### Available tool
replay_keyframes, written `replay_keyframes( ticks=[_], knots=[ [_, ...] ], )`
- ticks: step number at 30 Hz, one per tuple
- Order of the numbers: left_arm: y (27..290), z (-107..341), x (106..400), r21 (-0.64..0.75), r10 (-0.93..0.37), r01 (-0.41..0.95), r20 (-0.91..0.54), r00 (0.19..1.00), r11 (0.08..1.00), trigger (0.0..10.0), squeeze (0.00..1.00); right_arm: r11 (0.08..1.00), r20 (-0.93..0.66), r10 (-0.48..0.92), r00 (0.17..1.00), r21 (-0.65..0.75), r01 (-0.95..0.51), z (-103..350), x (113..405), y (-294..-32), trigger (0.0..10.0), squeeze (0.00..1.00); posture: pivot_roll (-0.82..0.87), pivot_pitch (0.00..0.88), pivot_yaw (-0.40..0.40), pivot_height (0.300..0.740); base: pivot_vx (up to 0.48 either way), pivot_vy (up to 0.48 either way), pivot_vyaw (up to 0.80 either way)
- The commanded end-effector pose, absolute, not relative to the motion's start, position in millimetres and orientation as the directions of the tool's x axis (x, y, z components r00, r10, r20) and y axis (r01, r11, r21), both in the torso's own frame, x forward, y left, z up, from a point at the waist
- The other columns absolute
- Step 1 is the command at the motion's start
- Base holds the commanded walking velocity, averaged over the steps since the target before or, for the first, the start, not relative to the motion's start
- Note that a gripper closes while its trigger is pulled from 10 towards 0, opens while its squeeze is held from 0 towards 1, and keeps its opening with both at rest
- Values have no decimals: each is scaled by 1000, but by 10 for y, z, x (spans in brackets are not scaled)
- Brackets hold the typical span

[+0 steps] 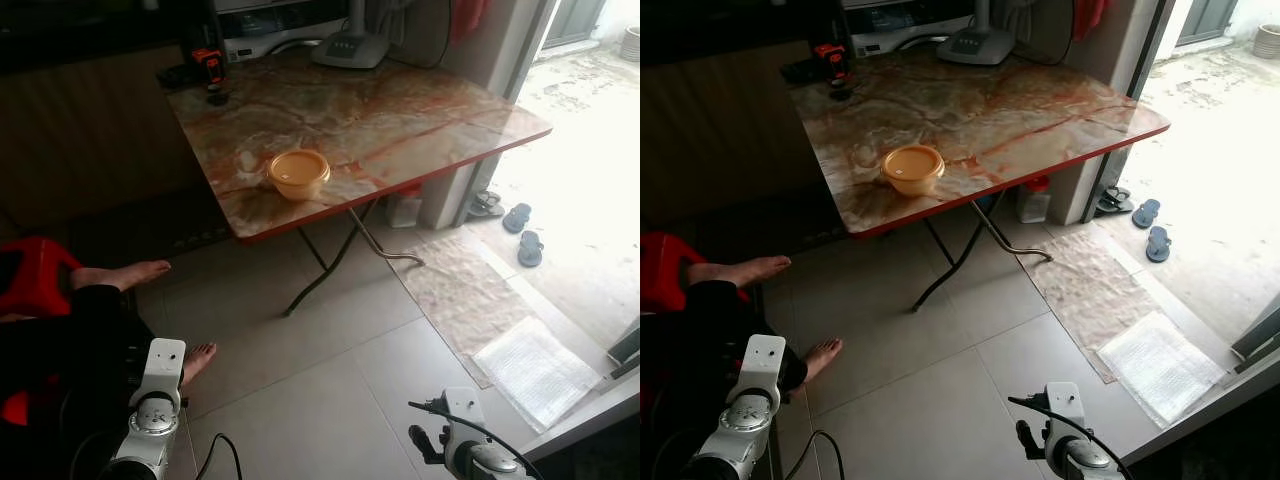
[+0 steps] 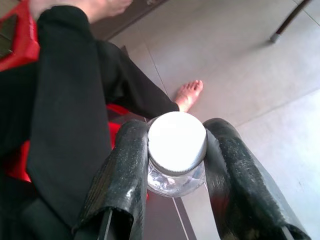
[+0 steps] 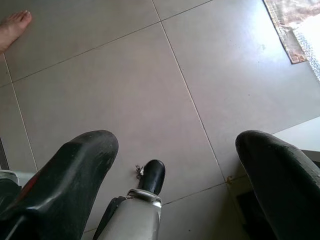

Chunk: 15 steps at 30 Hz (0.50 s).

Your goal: Restocking fridge

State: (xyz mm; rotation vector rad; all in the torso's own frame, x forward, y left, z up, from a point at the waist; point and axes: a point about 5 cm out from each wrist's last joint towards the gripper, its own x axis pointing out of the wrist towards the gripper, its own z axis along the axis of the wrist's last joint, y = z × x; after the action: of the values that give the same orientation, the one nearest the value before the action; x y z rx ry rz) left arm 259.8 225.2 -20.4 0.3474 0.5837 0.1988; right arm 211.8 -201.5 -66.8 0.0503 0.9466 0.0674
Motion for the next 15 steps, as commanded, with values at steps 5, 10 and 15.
replay_keyframes(
  ticks=[5, 10, 15],
  knots=[
    [2199, -407, 2426, 350, 239, -4, -630, 739, 937, 10000, 0, 997, -812, 78, 578, 68, -38, -672, 2109, -2026, 10000, 0, -88, 47, -14, 740, 0, 0, 0],
    [2217, -553, 2229, 360, 247, 31, -699, 671, 932, 10000, 0, 997, -812, 75, 579, 69, -33, -672, 2108, -2027, 10000, 0, -93, 49, -13, 740, 0, 0, 0],
    [2179, -631, 2123, 349, 214, 87, -734, 644, 933, 10000, 0, 997, -813, 75, 577, 68, -34, -672, 2107, -2032, 10000, 0, -93, 54, -17, 740, 0, 0, 0]
  ],
)
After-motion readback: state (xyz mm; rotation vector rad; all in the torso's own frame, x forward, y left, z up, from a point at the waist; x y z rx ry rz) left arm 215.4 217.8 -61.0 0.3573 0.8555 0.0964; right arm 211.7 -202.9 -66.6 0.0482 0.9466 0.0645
